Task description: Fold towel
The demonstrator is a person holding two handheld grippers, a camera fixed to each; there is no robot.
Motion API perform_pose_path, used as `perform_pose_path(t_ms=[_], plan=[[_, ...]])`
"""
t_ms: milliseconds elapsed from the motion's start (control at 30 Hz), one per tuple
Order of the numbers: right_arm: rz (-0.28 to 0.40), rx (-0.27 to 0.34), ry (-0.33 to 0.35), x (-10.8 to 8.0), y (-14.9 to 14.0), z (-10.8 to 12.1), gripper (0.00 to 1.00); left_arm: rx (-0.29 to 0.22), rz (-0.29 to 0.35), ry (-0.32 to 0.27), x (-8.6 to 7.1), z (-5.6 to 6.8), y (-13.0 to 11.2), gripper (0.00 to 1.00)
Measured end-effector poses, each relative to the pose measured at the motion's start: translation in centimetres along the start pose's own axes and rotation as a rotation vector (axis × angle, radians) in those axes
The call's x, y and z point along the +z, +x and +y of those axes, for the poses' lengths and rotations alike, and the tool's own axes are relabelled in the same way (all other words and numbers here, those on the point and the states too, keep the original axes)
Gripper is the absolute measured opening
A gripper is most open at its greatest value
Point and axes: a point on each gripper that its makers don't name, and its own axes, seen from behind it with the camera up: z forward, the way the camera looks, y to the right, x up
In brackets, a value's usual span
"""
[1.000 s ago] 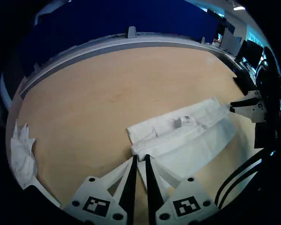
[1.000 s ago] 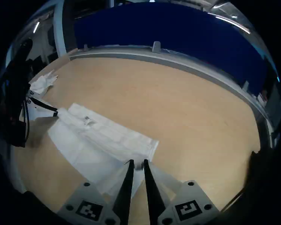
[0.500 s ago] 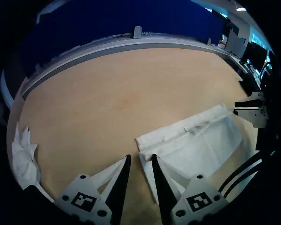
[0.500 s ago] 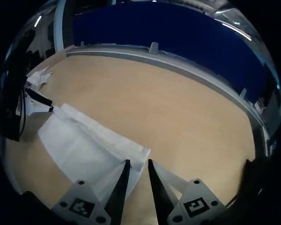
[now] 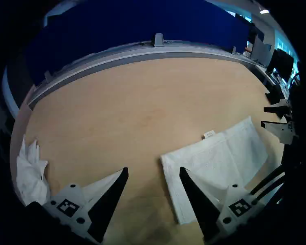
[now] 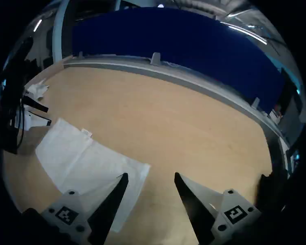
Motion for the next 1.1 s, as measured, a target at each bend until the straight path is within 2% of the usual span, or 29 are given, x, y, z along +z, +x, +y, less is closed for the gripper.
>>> perform_pose_path(t_ms=[200, 467, 867, 1100], plan=[[0.01, 0.021, 0.001, -0.9, 0.1, 0.4, 0.93, -0.008, 0.013, 0.004, -0.9, -0.2, -0.1, 0.93], [0.01, 0.007, 0.02, -2.7, -0.8, -0.4, 0.93, -0.044, 0.035, -0.003, -3.3, -0.2, -1.2, 0.93], [-0.001, -0.014, 0.025, -5.9, -3.4, -1.5, 0.93, -0.082, 0.046, 0.019, -7.3, -1.1, -5.3, 0.93], [-0.006, -0.02, 0.037, -6.8, -4.3, -1.9, 0.93, -0.099, 0.049, 0.032, -8.4, -1.8, -6.4, 0.93]])
